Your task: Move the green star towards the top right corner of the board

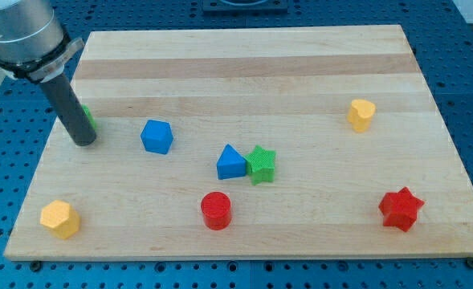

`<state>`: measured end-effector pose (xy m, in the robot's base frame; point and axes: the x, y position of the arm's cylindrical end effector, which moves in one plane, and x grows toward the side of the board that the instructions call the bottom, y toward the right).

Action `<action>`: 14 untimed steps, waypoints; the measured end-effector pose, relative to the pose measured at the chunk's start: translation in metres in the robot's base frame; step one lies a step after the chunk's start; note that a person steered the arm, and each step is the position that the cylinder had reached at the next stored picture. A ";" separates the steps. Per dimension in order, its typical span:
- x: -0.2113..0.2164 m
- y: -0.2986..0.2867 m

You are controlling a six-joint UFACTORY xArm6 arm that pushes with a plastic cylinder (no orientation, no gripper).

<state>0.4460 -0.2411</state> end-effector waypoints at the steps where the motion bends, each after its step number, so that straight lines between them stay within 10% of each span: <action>1: 0.000 0.000; 9: 0.067 0.006; 11: 0.108 0.130; 14: 0.107 0.141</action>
<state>0.5532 -0.1001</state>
